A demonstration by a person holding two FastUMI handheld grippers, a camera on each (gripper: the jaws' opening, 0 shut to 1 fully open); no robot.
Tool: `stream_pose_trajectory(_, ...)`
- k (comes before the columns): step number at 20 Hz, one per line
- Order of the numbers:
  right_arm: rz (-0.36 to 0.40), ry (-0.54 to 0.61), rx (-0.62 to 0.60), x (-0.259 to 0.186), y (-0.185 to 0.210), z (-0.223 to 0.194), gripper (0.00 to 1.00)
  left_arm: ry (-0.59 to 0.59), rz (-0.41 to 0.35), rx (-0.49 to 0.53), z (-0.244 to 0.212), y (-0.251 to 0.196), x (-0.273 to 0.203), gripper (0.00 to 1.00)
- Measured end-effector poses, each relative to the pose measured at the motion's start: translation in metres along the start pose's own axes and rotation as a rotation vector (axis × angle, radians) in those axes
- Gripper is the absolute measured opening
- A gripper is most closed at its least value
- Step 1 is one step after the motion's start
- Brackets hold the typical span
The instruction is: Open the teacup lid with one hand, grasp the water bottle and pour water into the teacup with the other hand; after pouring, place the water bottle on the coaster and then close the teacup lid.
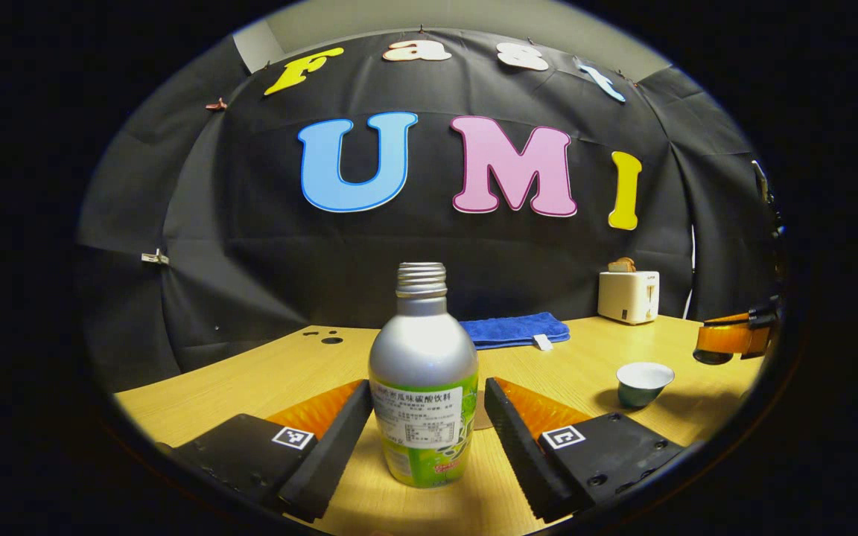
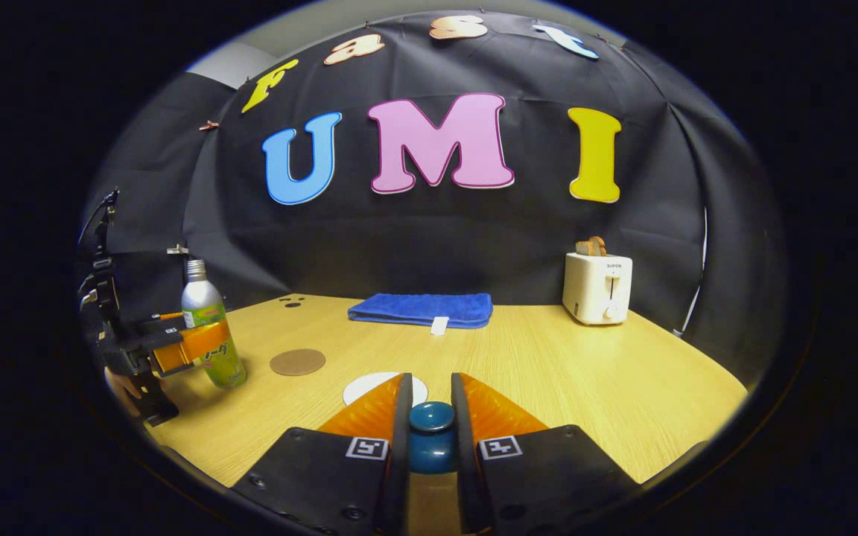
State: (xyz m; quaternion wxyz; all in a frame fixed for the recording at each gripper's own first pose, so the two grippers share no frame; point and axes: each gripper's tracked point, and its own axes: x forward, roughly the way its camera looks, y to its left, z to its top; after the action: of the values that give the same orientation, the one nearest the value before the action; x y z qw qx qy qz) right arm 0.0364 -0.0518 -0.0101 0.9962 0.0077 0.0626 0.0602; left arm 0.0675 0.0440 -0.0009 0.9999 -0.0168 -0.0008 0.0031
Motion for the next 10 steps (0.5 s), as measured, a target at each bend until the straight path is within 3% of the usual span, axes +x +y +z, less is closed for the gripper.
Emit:
stream_pose_trajectory(4,-0.009,-0.001,0.024,0.003,-0.004,-0.007,0.3,0.001,-0.001,0.002,0.0,0.005,0.016,0.95)
stream_pose_trajectory(7,0.019,-0.038,0.005,0.004,0.002,0.0,0.3,0.001,-0.026,0.005,0.0,0.001,0.023,0.84)
stream_pose_trajectory(10,0.003,-0.088,-0.024,0.004,-0.003,0.007,0.29,0.004,-0.036,0.032,0.0,-0.007,0.024,0.82)
